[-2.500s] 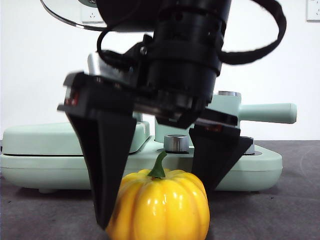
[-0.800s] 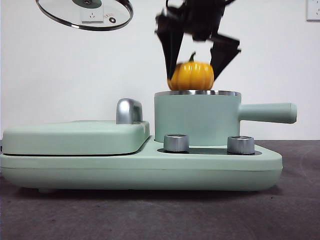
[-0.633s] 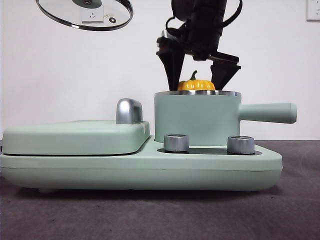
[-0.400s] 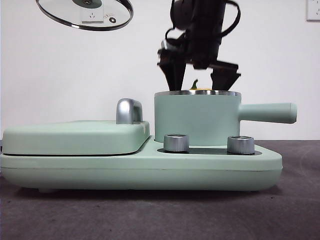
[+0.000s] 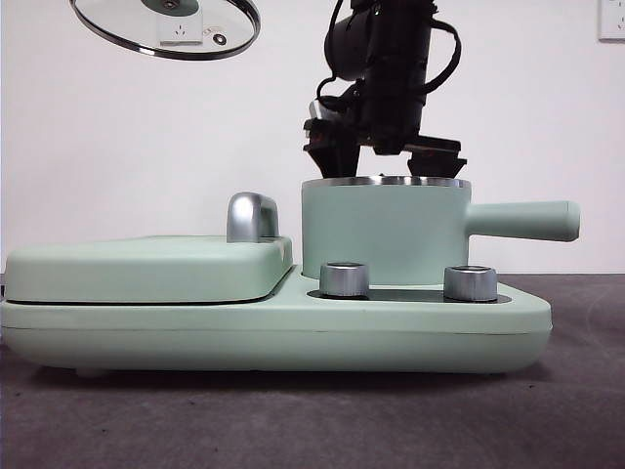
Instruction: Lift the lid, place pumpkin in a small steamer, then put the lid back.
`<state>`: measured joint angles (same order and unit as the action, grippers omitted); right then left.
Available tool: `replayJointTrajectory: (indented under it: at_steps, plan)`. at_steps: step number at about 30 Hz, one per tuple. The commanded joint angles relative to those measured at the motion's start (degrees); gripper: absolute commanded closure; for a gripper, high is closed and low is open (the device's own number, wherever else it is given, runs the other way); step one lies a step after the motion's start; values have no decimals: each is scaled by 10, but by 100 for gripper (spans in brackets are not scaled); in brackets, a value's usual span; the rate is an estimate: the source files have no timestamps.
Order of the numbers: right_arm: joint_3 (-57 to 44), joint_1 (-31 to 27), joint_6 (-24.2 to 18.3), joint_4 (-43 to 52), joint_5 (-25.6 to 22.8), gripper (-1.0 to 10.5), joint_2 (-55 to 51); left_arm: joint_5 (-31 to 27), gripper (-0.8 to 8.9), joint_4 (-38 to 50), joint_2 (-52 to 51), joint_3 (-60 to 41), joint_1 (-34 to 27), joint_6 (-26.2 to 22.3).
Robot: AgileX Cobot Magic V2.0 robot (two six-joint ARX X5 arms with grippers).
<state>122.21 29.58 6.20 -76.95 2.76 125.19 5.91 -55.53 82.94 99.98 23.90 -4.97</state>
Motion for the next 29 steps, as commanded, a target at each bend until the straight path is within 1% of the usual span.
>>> replayJointTrajectory:
  at_steps: [1, 5, 9, 12, 16, 18, 24, 29]
  plan:
    - [14, 8, -2, -42, -3, 575, 22, 1, 798, 13, -2, 13, 3, -3]
    - [14, 10, -2, -42, -17, 575, 30, 1, 798, 13, -2, 13, 3, -3]
    - [14, 9, -2, -42, -17, 572, 31, 1, 798, 12, -2, 13, 3, -3]
    - [14, 9, -2, -42, -17, 493, 34, 1, 798, 12, -2, 13, 3, -3]
    - [14, 13, -2, -42, -17, 423, 33, 1, 798, 12, -2, 13, 3, -3]
    - [16, 13, 7, -42, -17, 352, 32, 1, 798, 12, -2, 13, 3, -3]
    - [17, 14, 16, -42, -18, 346, -9, 1, 798, 12, -2, 13, 3, 0]
    - [17, 14, 23, -43, -32, 346, -79, 1, 798, 12, -2, 13, 3, 1]
